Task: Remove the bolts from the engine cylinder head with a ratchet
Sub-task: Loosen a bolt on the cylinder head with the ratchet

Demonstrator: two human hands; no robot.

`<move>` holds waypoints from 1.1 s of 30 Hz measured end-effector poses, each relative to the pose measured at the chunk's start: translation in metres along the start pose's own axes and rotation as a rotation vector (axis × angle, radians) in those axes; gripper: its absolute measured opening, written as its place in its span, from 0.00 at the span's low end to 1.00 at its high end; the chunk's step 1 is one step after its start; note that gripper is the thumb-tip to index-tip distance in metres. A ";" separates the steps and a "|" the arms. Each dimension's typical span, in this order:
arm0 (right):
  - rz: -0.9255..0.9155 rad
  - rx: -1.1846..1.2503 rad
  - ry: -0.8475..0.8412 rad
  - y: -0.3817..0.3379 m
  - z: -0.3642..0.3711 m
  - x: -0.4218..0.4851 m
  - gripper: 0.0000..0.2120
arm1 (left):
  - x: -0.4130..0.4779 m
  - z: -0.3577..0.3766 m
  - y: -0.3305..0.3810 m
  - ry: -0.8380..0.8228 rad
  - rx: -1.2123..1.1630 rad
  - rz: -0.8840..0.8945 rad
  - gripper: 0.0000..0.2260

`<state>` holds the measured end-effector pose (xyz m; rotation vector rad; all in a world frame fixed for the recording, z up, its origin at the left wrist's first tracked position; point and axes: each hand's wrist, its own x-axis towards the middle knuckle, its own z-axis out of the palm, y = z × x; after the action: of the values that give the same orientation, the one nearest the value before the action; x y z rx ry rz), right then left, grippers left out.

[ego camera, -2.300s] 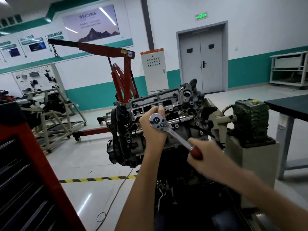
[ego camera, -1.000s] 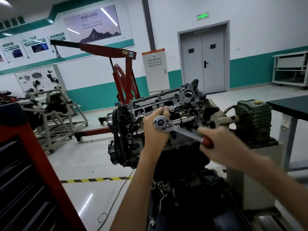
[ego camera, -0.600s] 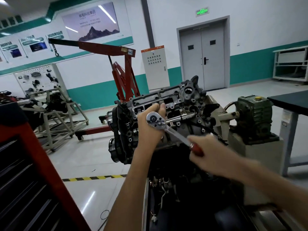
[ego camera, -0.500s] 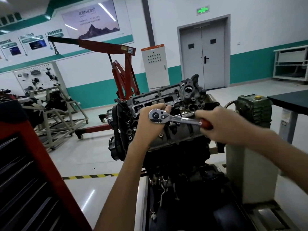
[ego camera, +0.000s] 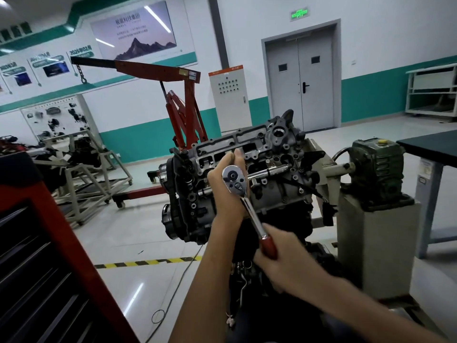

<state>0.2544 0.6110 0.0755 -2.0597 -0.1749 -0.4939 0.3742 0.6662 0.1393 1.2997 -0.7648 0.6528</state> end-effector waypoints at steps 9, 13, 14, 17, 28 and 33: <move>-0.191 -0.889 -0.007 -0.012 -0.115 0.053 0.10 | 0.013 -0.017 0.008 -0.276 0.191 0.019 0.21; -0.076 -0.427 0.060 0.003 -0.049 0.016 0.15 | 0.001 -0.001 0.004 0.025 0.013 -0.027 0.19; -0.059 -0.290 0.080 0.004 -0.031 0.009 0.15 | 0.001 0.002 0.005 0.063 -0.031 -0.045 0.20; -0.027 0.077 0.052 -0.002 0.014 -0.003 0.13 | 0.002 0.007 0.007 0.117 -0.009 -0.004 0.21; -0.230 -0.901 -0.010 -0.011 -0.125 0.058 0.04 | 0.019 -0.023 0.005 -0.445 0.253 0.045 0.21; -0.075 -0.478 0.020 0.006 -0.064 0.019 0.06 | 0.004 -0.006 -0.001 -0.099 0.065 -0.021 0.20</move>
<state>0.2561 0.5517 0.1073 -2.5194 -0.1313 -0.6498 0.3784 0.6716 0.1416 1.4054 -0.8152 0.6045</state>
